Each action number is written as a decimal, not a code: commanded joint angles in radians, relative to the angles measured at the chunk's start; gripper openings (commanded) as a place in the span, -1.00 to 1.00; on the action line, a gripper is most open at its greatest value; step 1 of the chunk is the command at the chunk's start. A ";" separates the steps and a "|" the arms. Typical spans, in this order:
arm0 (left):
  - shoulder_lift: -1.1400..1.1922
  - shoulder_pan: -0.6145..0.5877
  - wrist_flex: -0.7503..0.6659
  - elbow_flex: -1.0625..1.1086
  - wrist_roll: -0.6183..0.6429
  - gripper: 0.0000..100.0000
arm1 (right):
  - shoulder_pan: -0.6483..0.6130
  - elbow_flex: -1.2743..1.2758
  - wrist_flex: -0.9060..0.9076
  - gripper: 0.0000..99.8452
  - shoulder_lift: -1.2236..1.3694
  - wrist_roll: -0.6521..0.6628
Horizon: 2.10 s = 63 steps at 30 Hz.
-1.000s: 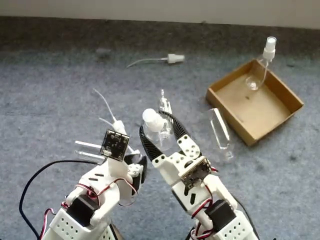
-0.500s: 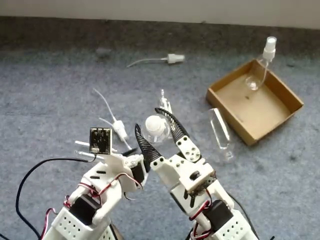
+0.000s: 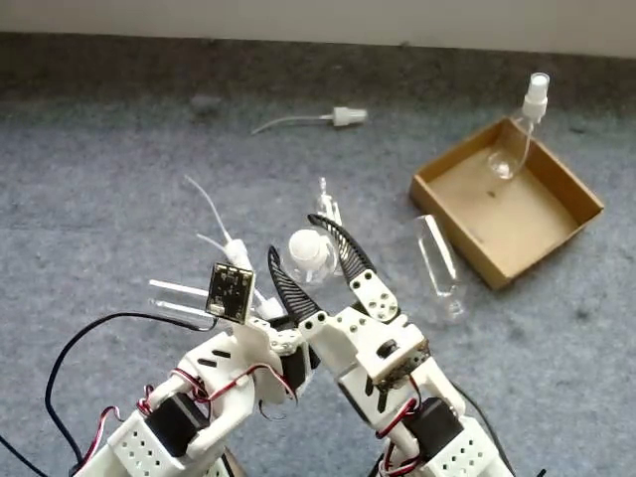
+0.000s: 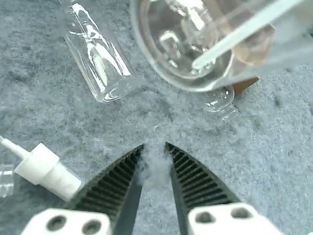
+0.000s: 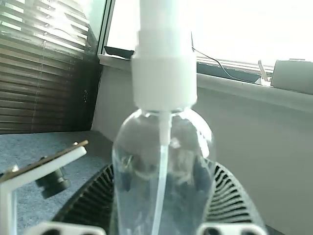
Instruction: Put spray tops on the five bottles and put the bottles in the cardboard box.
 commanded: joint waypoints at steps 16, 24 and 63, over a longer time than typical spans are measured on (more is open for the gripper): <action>-0.002 0.025 0.020 -0.067 -0.423 -0.99 | 0.150 0.147 -0.028 -0.80 -0.016 -0.008; -0.002 0.038 -0.267 -0.010 -0.393 -0.99 | 0.328 0.147 0.030 -0.80 -0.016 -0.365; -0.002 -0.070 -0.402 0.022 -0.388 -0.99 | 0.208 0.151 0.168 -0.80 -0.018 -0.430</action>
